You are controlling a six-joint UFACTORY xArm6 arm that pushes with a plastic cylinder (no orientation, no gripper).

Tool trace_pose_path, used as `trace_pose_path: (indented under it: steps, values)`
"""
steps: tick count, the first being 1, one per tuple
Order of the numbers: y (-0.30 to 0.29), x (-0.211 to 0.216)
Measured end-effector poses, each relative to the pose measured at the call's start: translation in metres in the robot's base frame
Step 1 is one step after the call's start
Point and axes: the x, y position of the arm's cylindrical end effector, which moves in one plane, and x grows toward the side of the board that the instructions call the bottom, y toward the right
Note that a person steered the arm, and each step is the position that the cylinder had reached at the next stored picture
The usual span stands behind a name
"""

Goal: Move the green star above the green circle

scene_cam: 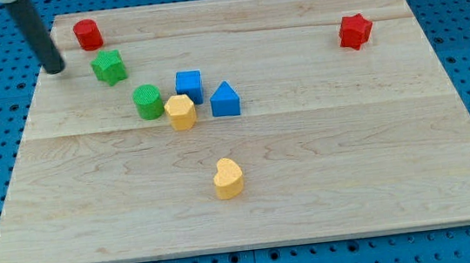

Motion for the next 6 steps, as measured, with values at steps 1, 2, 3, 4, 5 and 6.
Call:
trace_pose_path:
  steps: [1, 2, 3, 4, 5, 6]
  values:
    - [0.067, 0.000]
    - [0.106, 0.013]
    - [0.110, 0.012]
    - [0.110, 0.012]
    - [0.033, 0.005]
    - [-0.025, 0.060]
